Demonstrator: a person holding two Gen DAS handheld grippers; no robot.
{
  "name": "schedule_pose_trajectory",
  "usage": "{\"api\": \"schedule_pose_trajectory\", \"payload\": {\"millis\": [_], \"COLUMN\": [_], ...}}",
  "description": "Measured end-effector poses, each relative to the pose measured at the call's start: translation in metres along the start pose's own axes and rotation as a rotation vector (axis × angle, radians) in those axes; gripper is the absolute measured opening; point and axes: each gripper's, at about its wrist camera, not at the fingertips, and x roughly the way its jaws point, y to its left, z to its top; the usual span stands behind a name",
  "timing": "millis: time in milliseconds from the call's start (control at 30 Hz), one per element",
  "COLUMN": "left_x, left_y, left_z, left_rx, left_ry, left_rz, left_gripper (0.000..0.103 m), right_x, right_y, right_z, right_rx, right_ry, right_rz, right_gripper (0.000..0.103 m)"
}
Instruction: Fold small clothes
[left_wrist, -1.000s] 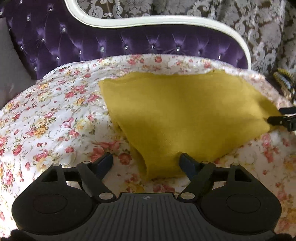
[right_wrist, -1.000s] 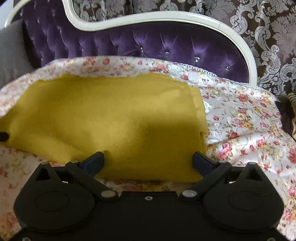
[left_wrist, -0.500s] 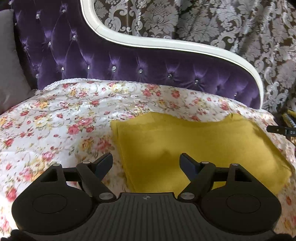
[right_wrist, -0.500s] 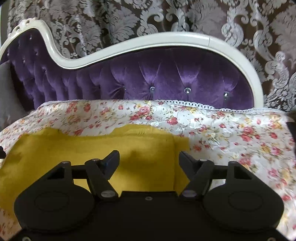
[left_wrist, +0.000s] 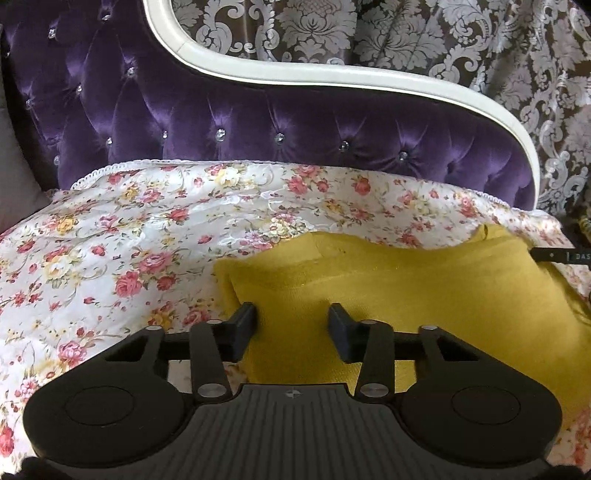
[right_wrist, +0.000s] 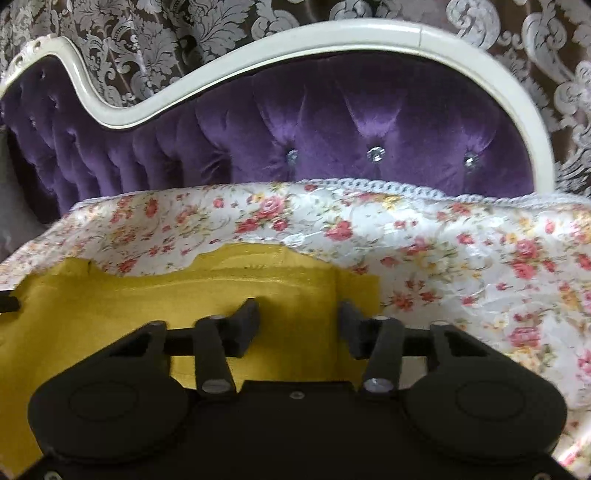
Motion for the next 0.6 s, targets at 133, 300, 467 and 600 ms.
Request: {"api": "schedule_pose_trajectory", "payload": {"millis": [133,300,467,600], "left_x": [0.001,0.001,-0.013,-0.026], "left_y": [0.002,0.001,-0.007,-0.014], "left_z": [0.000,0.000,0.001,0.017], "left_rx": [-0.012,-0.025,0.011,0.074], "left_ry": [-0.013,-0.030,-0.092,-0.162], "left_rz": [-0.004,0.011,0.045,0.070], "left_gripper": [0.020,0.005,0.004,0.004], "right_x": [0.004,0.000,-0.017,-0.031], "right_y": [-0.001,-0.002,0.006,0.009], "right_z": [0.000,0.000,0.003,0.020], "right_rx": [0.010,0.025,0.000,-0.018], "right_ry": [0.007,-0.006,-0.064,-0.135], "right_rz": [0.001,0.038,0.040,0.023], "right_gripper": [0.052,0.012,0.011,0.011]}}
